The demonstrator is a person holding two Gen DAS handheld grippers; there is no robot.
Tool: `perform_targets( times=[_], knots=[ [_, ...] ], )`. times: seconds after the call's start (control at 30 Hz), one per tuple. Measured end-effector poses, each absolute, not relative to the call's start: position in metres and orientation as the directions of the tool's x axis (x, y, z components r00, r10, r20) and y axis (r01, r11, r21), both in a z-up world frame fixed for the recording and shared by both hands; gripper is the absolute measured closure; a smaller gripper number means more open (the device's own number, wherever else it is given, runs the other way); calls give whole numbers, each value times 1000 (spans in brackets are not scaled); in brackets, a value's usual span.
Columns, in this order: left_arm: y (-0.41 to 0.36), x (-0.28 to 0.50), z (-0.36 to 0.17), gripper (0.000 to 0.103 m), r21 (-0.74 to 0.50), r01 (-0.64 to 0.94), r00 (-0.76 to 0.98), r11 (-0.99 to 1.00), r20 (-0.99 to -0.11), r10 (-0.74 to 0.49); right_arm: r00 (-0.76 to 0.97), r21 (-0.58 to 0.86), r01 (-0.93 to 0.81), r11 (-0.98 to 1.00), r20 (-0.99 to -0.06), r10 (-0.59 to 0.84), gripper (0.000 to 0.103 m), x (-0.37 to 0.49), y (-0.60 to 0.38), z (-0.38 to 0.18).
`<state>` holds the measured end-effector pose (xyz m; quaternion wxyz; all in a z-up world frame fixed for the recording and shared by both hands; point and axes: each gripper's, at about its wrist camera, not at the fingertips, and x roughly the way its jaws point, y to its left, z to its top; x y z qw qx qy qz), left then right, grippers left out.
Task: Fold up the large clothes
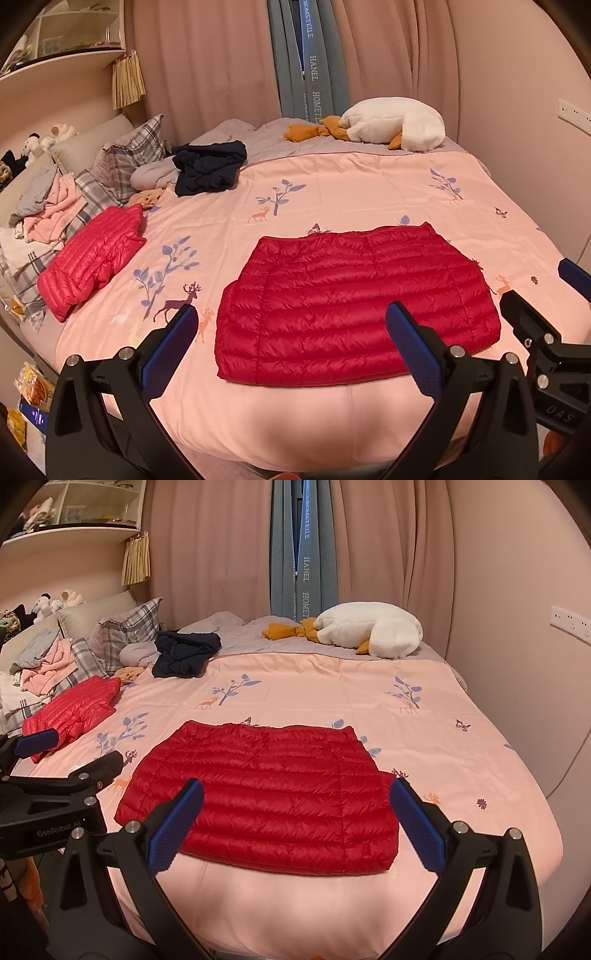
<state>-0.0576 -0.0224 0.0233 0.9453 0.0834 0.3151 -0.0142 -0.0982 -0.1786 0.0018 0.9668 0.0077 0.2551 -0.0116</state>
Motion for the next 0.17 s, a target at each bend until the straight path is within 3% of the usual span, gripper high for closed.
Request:
perform_targets(
  times=[0.17],
  knots=[
    [-22,-57,23,1,149,73,797,986,-603,32,868,8,24,1000,-496,-17,2,-96,-180,2]
  ],
)
